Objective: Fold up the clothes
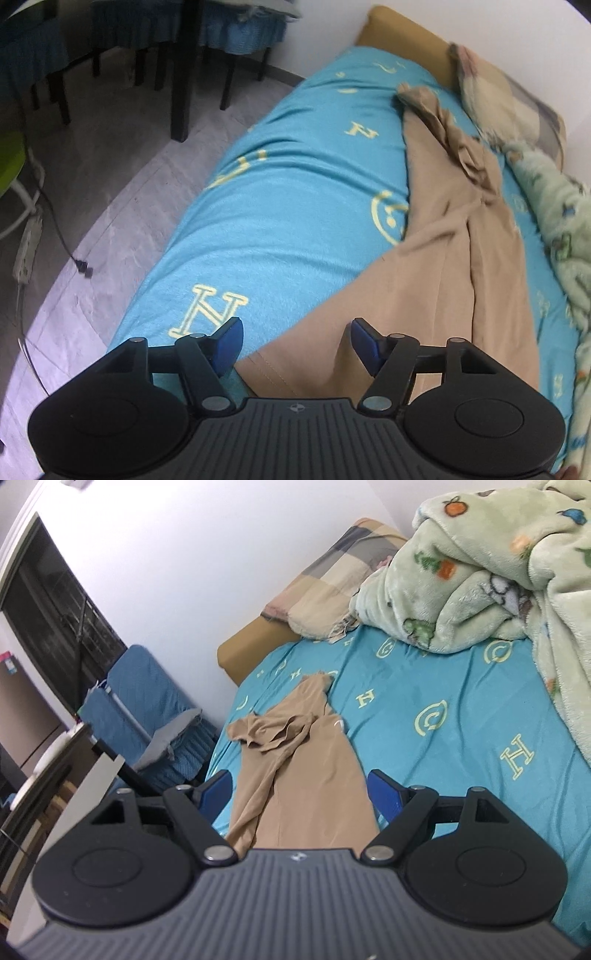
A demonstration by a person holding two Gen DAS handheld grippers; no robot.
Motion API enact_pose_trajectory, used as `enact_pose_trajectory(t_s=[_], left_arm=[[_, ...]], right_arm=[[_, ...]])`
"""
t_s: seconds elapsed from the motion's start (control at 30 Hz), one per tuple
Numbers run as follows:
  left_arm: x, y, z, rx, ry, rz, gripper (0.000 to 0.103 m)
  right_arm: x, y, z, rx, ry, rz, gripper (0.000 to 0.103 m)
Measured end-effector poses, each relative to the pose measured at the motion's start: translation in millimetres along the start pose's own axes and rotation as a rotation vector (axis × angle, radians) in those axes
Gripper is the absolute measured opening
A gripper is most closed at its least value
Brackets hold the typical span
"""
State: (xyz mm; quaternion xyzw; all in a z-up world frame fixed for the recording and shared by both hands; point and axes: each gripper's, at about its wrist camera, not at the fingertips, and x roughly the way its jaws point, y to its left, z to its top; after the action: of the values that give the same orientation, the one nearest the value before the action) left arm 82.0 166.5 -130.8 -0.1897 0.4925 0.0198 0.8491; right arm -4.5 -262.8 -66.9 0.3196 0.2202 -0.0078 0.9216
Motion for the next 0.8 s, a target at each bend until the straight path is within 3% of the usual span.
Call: enact_pose_trajectory(t_s=[0.17,0.23,0.27,0.33,0.43,0.53,0.8], left_arm=[[7.7,1.1,-1.3,-0.012,0.039,0.010,0.064],[8.6,-6.5,-3.5,0.046,0.033,0.050,0.043],[8.3,-12.4,-4.3,0.088,0.030,0.078,0.022],[5.0,-27.9,-5.1,0.201,0.020,0.133,0.004],[-17.4,-59.8,-15.1,0.387,-0.070,0.163,0.002],[-49.0,-96.2,-37.0,0.557,-0.172,0.147,0.002],[-71.2,-157.7,-112.1,0.828,-0.167,0.007,0.001]], right_arm=[[1.3,-7.7,1.0,0.034,0.014,0.002,0.083],[3.0,-8.9,0.4,0.044,0.026,0.006,0.083],[3.4,-9.5,0.4,0.048,0.030,0.008,0.083],[2.1,-10.1,0.4,0.052,0.027,0.009,0.083],[-0.2,-11.9,-0.1,0.056,0.020,0.006,0.083],[0.4,-15.2,-0.5,0.056,0.025,0.002,0.083],[1.9,-18.5,1.2,0.068,0.026,0.002,0.083]])
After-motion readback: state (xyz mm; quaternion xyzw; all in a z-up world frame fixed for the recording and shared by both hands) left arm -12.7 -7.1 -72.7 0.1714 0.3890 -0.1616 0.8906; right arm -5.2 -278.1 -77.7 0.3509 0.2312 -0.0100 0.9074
